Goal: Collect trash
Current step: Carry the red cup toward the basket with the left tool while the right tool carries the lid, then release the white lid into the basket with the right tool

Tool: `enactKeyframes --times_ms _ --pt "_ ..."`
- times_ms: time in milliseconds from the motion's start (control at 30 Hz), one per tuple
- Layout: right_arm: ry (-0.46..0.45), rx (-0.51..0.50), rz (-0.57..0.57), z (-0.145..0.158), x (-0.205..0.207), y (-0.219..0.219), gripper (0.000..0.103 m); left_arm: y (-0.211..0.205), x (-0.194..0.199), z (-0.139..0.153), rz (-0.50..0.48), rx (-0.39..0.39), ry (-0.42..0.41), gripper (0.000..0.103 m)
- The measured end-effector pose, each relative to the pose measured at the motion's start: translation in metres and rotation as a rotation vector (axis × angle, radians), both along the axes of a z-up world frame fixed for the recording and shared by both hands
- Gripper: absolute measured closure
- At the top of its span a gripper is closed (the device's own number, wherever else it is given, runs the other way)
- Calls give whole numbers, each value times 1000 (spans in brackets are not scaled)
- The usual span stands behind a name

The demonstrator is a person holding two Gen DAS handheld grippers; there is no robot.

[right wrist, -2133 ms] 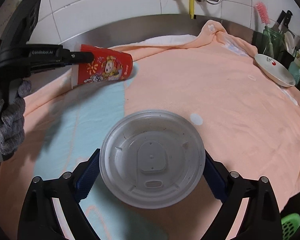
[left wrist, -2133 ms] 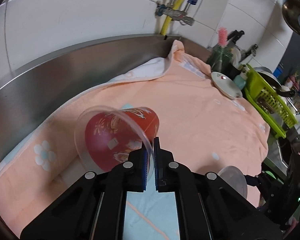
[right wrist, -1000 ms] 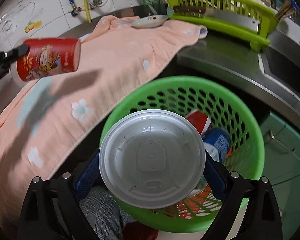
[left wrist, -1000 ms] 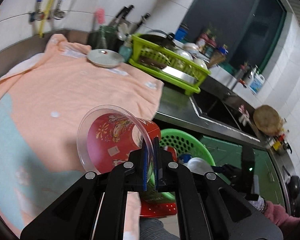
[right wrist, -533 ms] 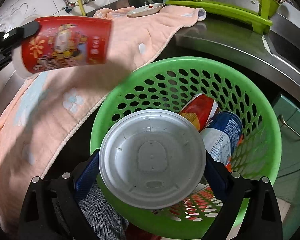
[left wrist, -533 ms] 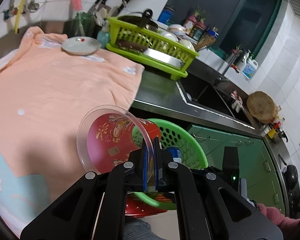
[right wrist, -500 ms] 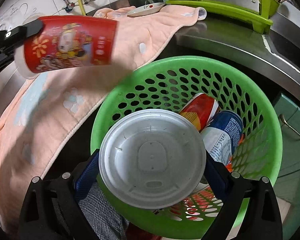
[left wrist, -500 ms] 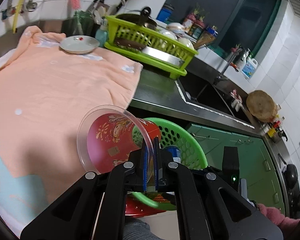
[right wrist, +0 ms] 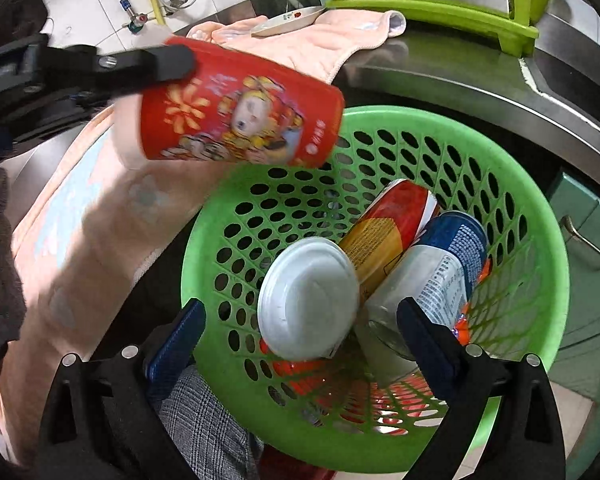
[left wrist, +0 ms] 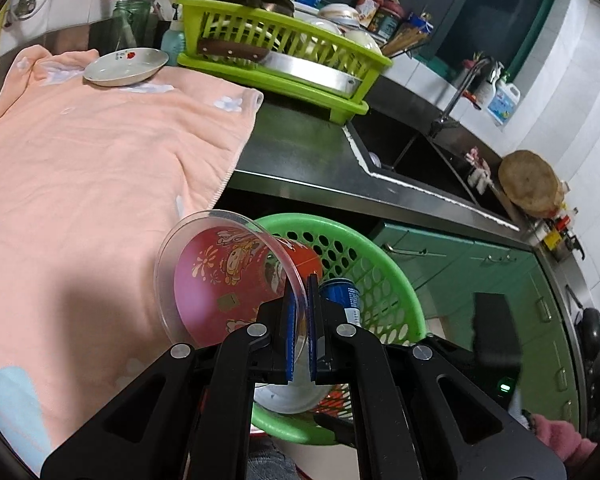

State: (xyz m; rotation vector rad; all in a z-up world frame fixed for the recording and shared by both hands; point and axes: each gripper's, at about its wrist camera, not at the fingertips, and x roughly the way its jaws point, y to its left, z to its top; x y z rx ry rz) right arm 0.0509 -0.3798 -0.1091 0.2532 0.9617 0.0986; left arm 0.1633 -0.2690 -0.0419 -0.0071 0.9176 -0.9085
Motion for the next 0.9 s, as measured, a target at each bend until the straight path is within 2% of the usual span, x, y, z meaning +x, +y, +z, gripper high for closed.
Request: enactKeyframes --times_ms 333,767,833,867,900 --pt "-70 6 -13 26 -31 -7 10 -34 6 -34 -16 57 59 99" --pt "-77 29 -49 24 -42 -20 10 -40 15 -63 -3 70 146 95" --pt "-79 38 -52 24 -43 -19 10 -39 13 -65 4 82 146 88" --pt "-81 38 -53 24 -43 -19 10 -39 13 -66 7 85 153 72" --pt "-82 38 -54 24 -43 -19 10 -38 13 -66 10 85 152 65"
